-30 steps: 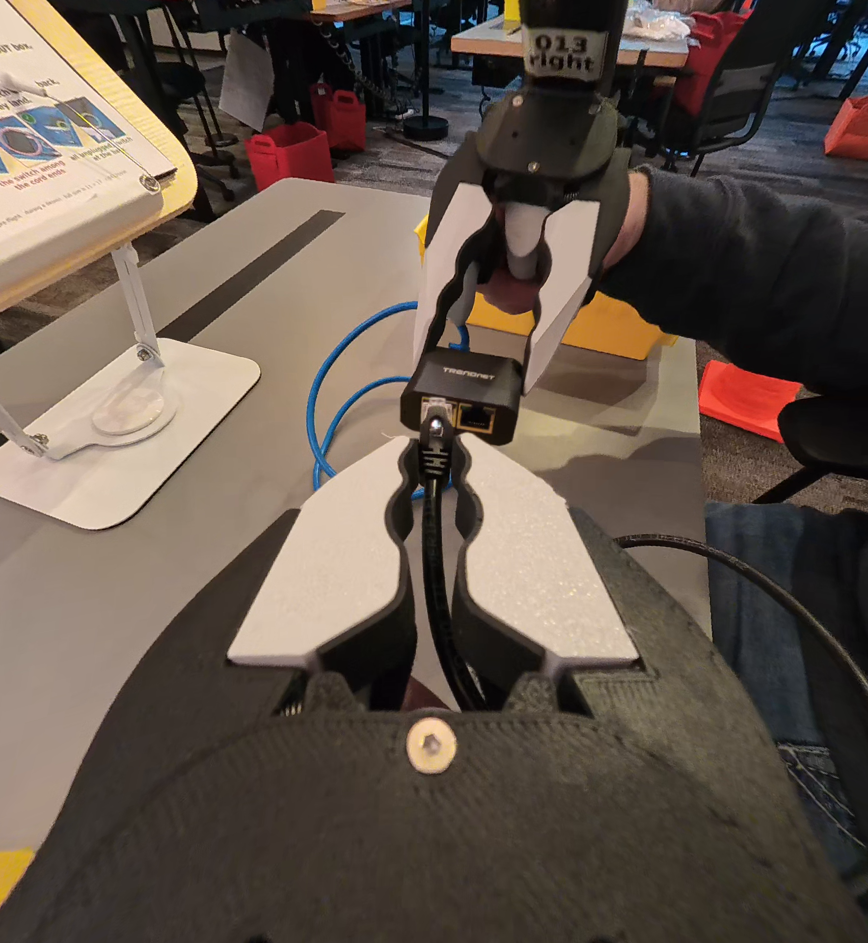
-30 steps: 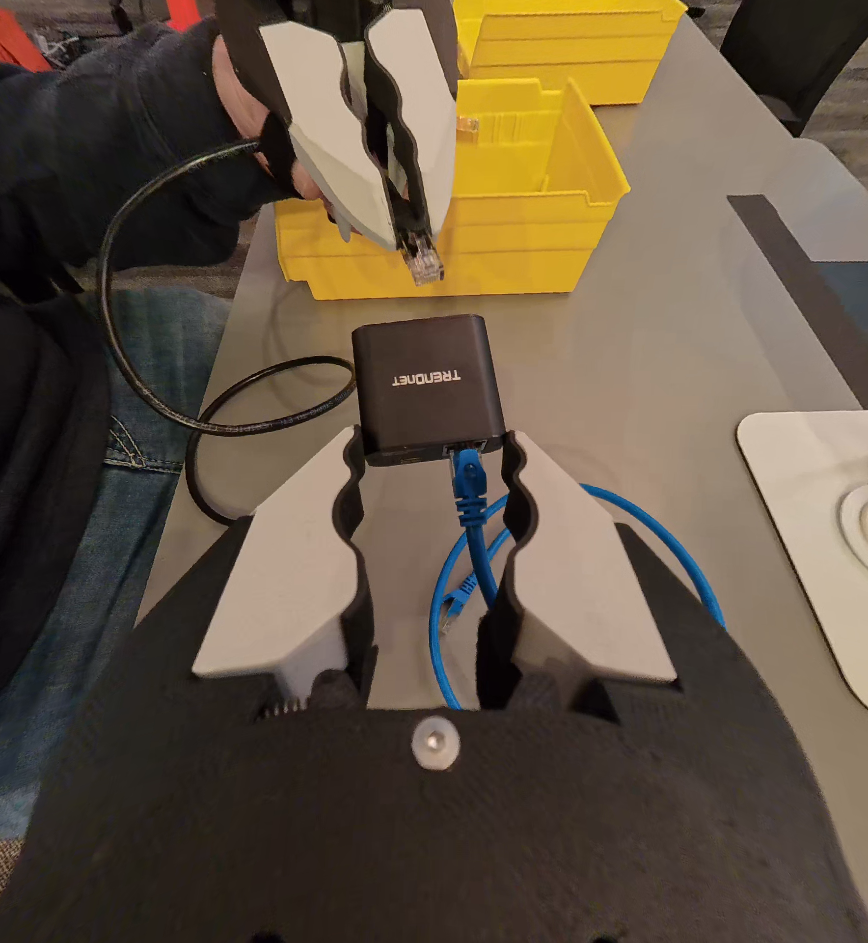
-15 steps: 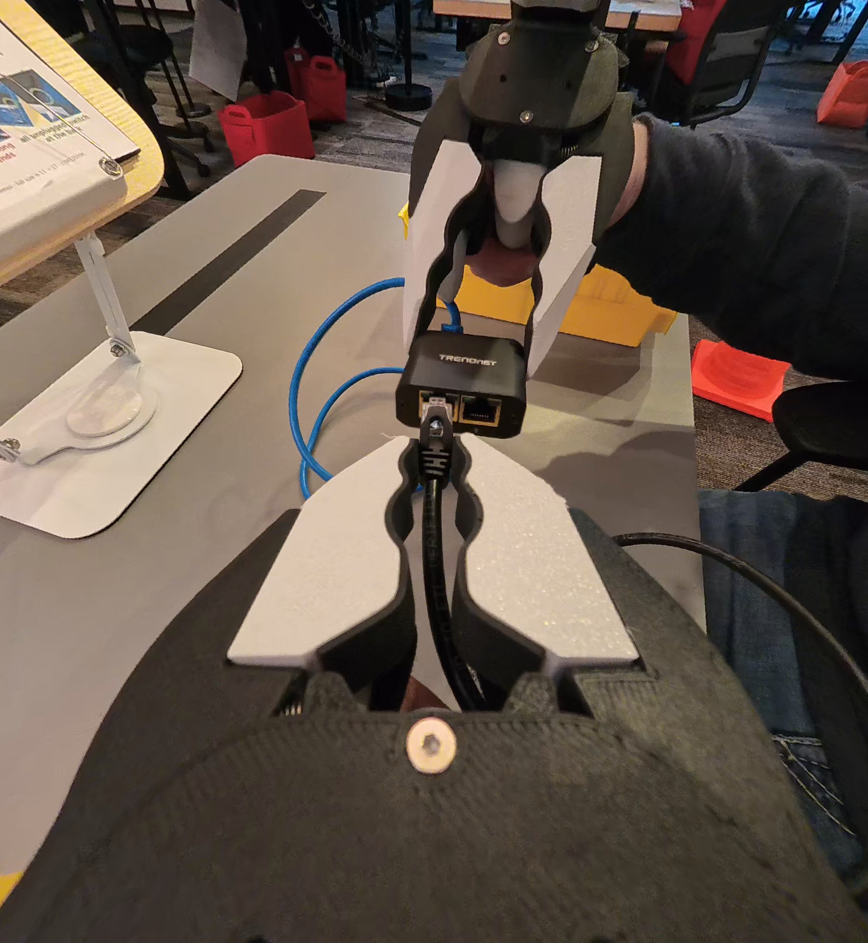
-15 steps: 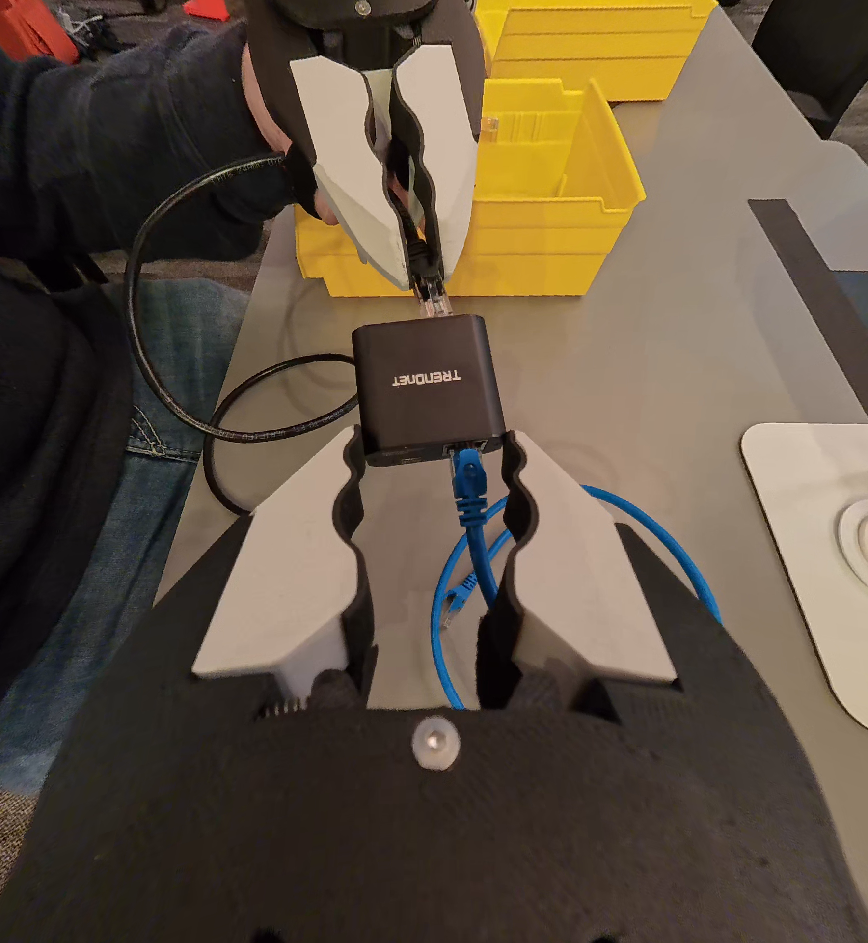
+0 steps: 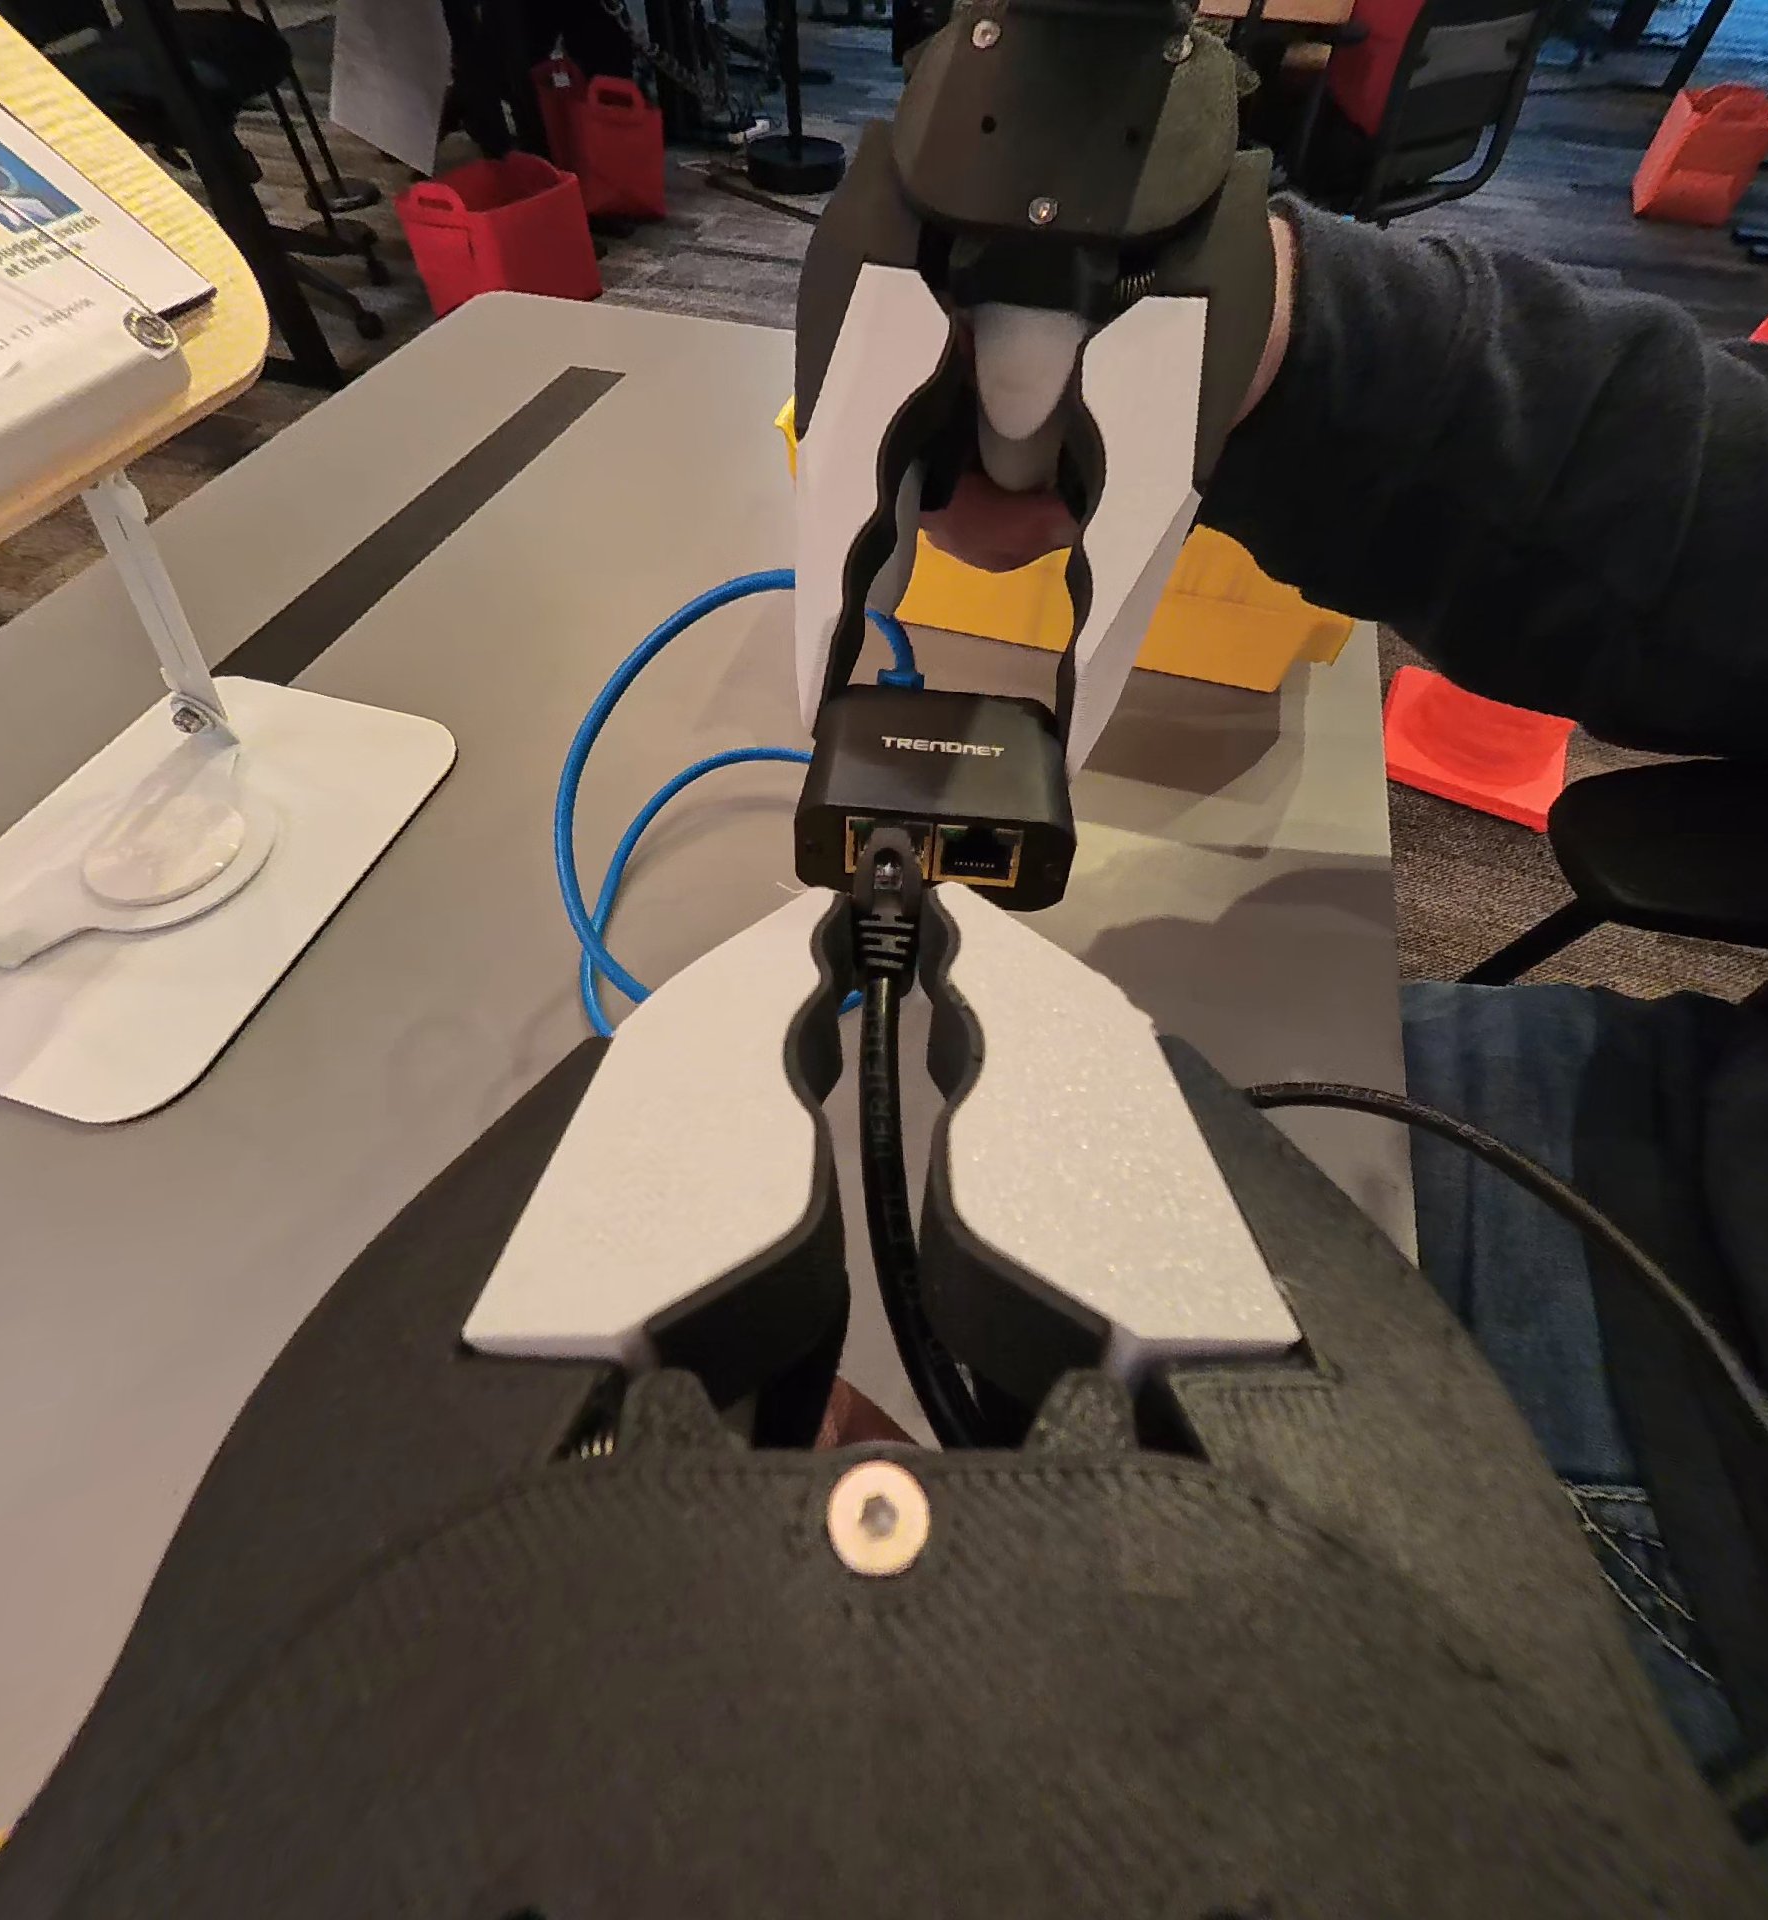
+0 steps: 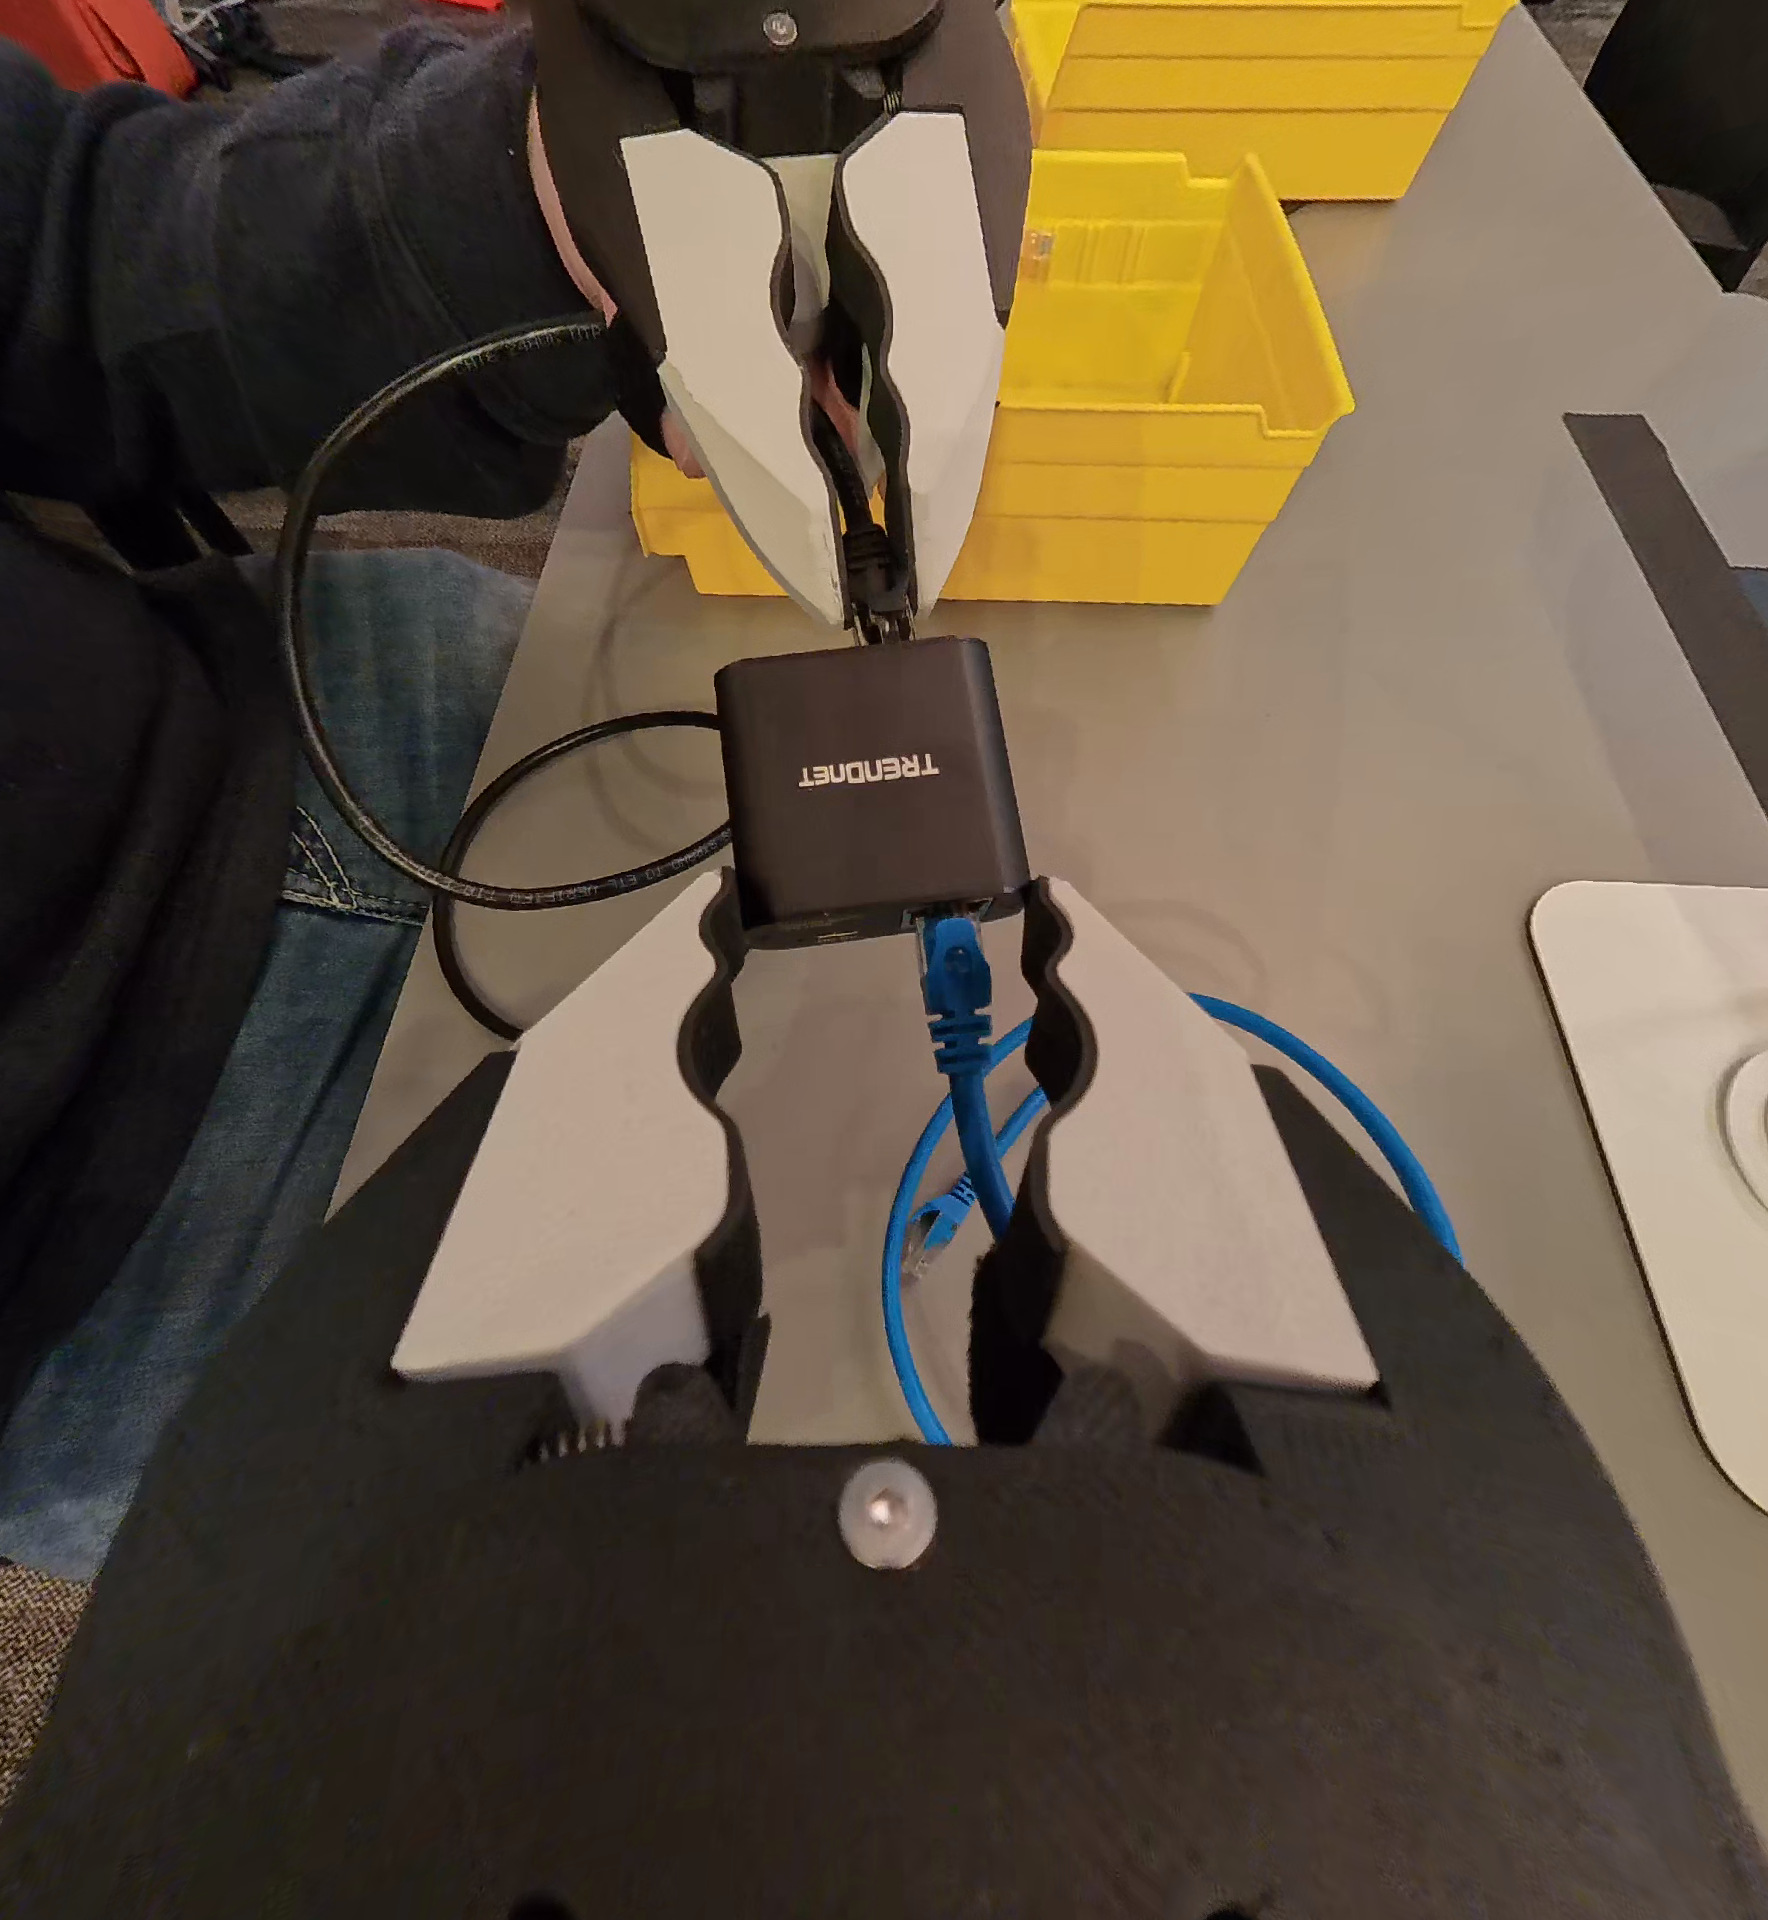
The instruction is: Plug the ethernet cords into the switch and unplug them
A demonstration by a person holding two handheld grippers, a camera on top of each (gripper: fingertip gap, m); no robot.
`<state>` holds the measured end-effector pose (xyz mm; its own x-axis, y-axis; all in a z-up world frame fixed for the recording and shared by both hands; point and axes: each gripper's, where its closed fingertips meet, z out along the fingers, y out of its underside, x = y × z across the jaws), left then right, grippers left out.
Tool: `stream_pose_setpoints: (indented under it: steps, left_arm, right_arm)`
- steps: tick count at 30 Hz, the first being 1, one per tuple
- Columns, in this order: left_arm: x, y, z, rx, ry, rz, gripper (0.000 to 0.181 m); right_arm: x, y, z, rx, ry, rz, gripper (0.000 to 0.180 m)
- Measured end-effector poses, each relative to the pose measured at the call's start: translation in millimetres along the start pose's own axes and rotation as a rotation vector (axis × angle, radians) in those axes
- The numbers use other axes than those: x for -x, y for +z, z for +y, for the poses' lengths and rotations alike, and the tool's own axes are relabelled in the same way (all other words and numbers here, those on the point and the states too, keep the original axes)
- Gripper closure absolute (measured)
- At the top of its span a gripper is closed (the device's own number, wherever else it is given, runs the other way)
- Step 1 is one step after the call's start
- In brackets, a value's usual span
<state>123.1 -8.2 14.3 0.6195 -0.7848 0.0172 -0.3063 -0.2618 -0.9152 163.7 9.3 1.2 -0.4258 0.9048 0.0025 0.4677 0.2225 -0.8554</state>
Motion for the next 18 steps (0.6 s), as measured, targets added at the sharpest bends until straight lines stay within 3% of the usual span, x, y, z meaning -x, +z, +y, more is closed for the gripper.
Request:
stream_pose_setpoints:
  steps: [18]
  left_arm:
    - [-5.2,2.2,-7.6,-0.049,-0.005,-0.035,0.169]
  right_arm:
    - [1.6,-4.5,-1.5,-0.087,-0.034,-0.031,0.126]
